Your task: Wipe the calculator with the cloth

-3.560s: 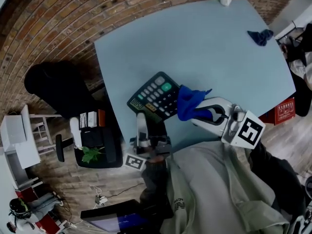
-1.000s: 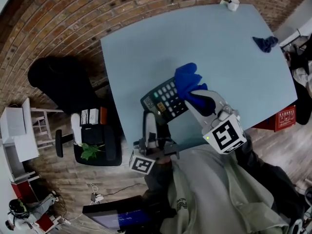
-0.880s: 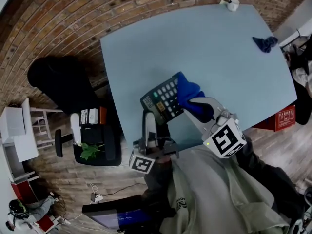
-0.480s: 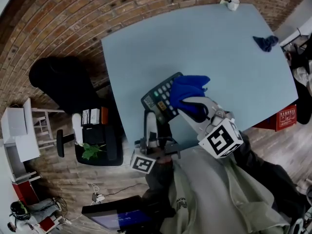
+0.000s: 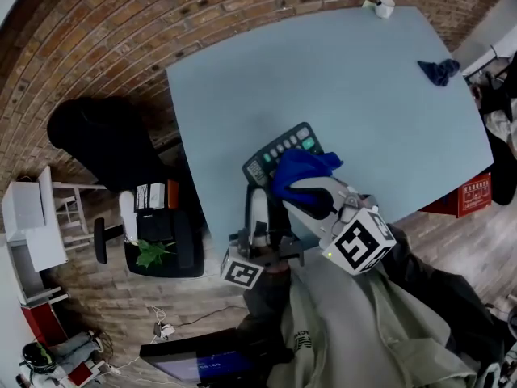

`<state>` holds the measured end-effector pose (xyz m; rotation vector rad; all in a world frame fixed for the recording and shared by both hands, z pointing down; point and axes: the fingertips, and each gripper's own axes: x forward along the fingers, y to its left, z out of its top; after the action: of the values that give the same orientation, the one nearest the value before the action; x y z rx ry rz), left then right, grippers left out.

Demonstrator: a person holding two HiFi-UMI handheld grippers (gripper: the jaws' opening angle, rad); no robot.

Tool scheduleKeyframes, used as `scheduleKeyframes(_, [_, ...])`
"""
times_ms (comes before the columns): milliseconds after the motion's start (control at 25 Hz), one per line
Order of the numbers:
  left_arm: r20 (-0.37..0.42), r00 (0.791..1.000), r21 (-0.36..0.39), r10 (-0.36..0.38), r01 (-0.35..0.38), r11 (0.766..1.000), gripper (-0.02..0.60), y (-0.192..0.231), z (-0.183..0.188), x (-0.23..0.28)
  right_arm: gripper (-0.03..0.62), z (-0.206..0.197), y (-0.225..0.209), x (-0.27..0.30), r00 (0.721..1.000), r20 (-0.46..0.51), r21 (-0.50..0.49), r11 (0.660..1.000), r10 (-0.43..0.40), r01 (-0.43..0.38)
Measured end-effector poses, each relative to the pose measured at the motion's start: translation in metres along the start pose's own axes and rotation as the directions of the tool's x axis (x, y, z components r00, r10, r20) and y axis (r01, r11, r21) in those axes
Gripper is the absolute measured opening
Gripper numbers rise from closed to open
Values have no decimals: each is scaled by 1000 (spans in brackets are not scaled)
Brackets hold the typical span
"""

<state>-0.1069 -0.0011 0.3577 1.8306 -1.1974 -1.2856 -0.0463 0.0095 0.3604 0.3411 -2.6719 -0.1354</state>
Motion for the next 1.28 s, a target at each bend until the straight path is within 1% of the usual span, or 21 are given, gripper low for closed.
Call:
scheduleKeyframes(80, [-29, 1000, 49, 2, 0, 999, 60, 0, -1, -2, 61, 4, -36, -5, 992, 77, 55, 993, -105, 101])
scheduleKeyframes(160, [-47, 999, 66, -2, 5, 998, 61, -1, -2, -3, 61, 0, -68, -13, 982, 57, 114, 978, -181, 174])
scheduleKeyframes(200, [-52, 999, 69, 0, 4, 998, 60, -1, -3, -3, 61, 0, -76, -14, 981, 31, 106, 976, -194, 190])
scheduleKeyframes(280, [-63, 998, 78, 5, 0, 997, 61, -2, -6, -2, 61, 6, -72, -9, 984, 0, 51, 983, -178, 177])
scheduleKeyframes(400, [-87, 996, 93, 11, -3, 996, 60, -2, -14, 0, 61, 26, -32, 7, 998, 30, 5, 998, -60, 60])
scheduleKeyframes(440, [-90, 996, 92, 14, -6, 996, 56, -1, -15, -1, 55, 33, -21, 11, 998, 47, -7, 1000, -29, 30])
scheduleKeyframes(480, [-91, 996, 93, 16, -8, 996, 52, -1, -16, -1, 60, 36, -16, 13, 998, 62, -20, 1000, -16, 17])
scheduleKeyframes(520, [-97, 995, 105, 18, -8, 994, 52, -2, -15, -1, 60, 37, -19, 13, 997, 79, -24, 999, -19, 21])
scheduleKeyframes(600, [-139, 990, 175, 31, -7, 985, 53, -6, -17, -1, 60, 33, -42, 8, 991, 115, 19, 998, -67, 66])
scheduleKeyframes(680, [-197, 979, 252, 51, 1, 968, 52, -8, -23, -1, 60, 23, -68, -1, 987, 96, 74, 990, -128, 122])
scheduleKeyframes(720, [-218, 975, 275, 55, 7, 961, 52, -8, -27, 0, 60, 20, -75, -5, 987, 82, 80, 988, -139, 133])
scheduleKeyframes(800, [-243, 968, 291, 55, 18, 957, 52, -9, -34, 1, 60, 22, -72, -9, 992, 73, 62, 993, -103, 98])
scheduleKeyframes(880, [-266, 962, 290, 56, 24, 957, 48, -9, -42, 3, 60, 33, -52, -7, 995, 97, 26, 1000, -19, 17])
scheduleKeyframes(960, [-284, 957, 286, 55, 30, 958, 46, -8, -46, 4, 60, 45, -29, -3, 990, 124, 12, 997, 69, -71])
scheduleKeyframes(1000, [-291, 955, 294, 54, 36, 955, 46, -9, -47, 4, 60, 49, -18, 0, 987, 115, 7, 993, 115, -117])
scheduleKeyframes(1080, [-299, 953, 324, 59, 43, 945, 40, -11, -46, 4, 60, 50, -1, 6, 983, 45, -35, 983, 179, -178])
scheduleKeyframes(1120, [-299, 952, 337, 65, 42, 940, 38, -11, -45, 3, 60, 48, 2, 9, 983, 12, -68, 980, 186, -185])
scheduleKeyframes(1160, [-300, 951, 346, 71, 39, 937, 37, -11, -44, 3, 60, 48, 0, 11, 983, 8, -87, 980, 182, -181])
scheduleKeyframes(1200, [-300, 951, 346, 75, 35, 937, 37, -10, -44, 2, 60, 49, -5, 12, 984, 35, -79, 982, 174, -171])
scheduleKeyframes(1240, [-299, 951, 336, 76, 30, 941, 37, -9, -44, 2, 60, 50, -13, 12, 984, 74, -39, 986, 163, -160])
scheduleKeyframes(1280, [-296, 953, 313, 72, 26, 950, 37, -7, -44, 1, 60, 49, -24, 9, 984, 102, 24, 989, 143, -146])
